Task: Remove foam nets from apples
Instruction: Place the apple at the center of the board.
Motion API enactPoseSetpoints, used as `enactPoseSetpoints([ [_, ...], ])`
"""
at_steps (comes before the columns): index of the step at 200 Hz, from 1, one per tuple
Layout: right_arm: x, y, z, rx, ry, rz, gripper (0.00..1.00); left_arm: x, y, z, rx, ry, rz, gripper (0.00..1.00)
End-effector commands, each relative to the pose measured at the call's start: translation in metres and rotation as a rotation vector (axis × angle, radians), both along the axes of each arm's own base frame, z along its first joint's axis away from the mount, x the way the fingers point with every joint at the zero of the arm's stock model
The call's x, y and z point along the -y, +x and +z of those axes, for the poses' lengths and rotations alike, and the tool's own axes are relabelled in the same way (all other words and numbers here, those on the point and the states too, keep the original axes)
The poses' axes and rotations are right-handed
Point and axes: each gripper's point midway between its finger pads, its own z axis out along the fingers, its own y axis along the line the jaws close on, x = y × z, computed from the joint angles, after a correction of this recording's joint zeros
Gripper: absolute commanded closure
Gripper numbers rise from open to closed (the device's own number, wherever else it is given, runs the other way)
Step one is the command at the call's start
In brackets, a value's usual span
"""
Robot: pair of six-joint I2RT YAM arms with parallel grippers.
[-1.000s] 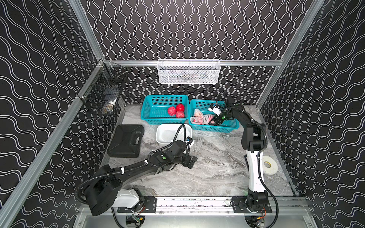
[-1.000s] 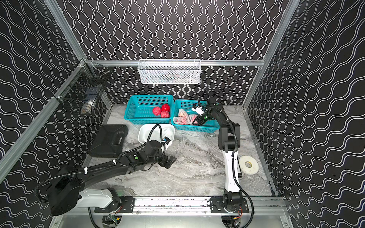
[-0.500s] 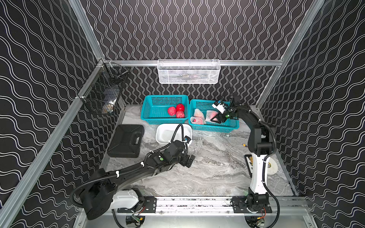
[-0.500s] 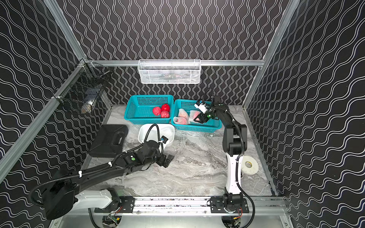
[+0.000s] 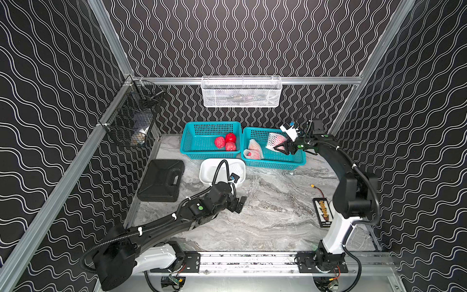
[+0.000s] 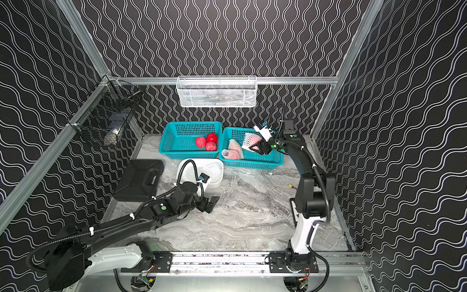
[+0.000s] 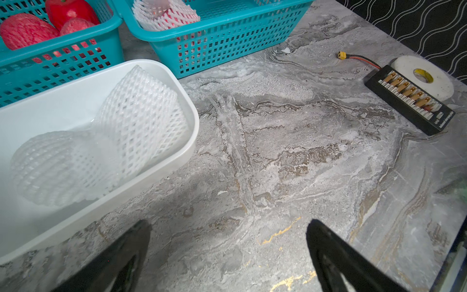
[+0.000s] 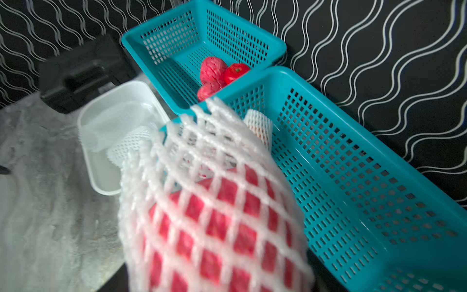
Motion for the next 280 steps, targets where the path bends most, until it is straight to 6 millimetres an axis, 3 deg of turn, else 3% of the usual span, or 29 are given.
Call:
enactPoseSetpoints([
  [1,-0.018,-0.022,0.034,0.039,0.148,-0.009,0.38,-0.003,0.009,0.012,0.066,-0.037,0.042,0.0],
  [31,-0.041,-0.064,0.052,0.073,0.306,-0.042,0.38,-0.014,0.012,0.013,0.104,-0.061,0.11,0.0],
  [46,-0.07,-0.096,0.039,0.098,0.333,-0.01,0.37,-0.017,0.012,0.015,0.127,-0.085,0.121,0.0],
  [64,-0.091,-0.118,0.018,0.061,0.286,-0.044,0.38,-0.018,0.011,0.017,0.152,-0.105,0.116,0.0],
  [112,-0.108,-0.18,-0.026,-0.099,0.372,-0.042,0.41,-0.025,0.006,0.014,0.163,-0.125,0.122,0.0],
  [143,-0.125,-0.207,-0.071,-0.185,0.275,-0.03,0.41,-0.033,0.003,0.012,0.173,-0.201,0.124,0.0],
  [196,-0.138,-0.224,-0.12,-0.236,0.178,-0.016,0.4,-0.055,0.005,0.012,0.148,-0.388,0.148,0.0],
  [221,-0.143,-0.227,-0.14,-0.262,0.139,-0.009,0.4,-0.066,0.009,0.007,0.116,-0.398,0.175,0.0],
  [245,-0.145,-0.227,-0.147,-0.271,0.122,-0.004,0.39,-0.06,0.007,0.002,0.093,-0.4,0.134,0.0],
  [280,-0.15,-0.226,-0.16,-0.296,0.094,-0.012,0.37,-0.053,0.006,-0.02,0.021,-0.389,0.117,0.0],
])
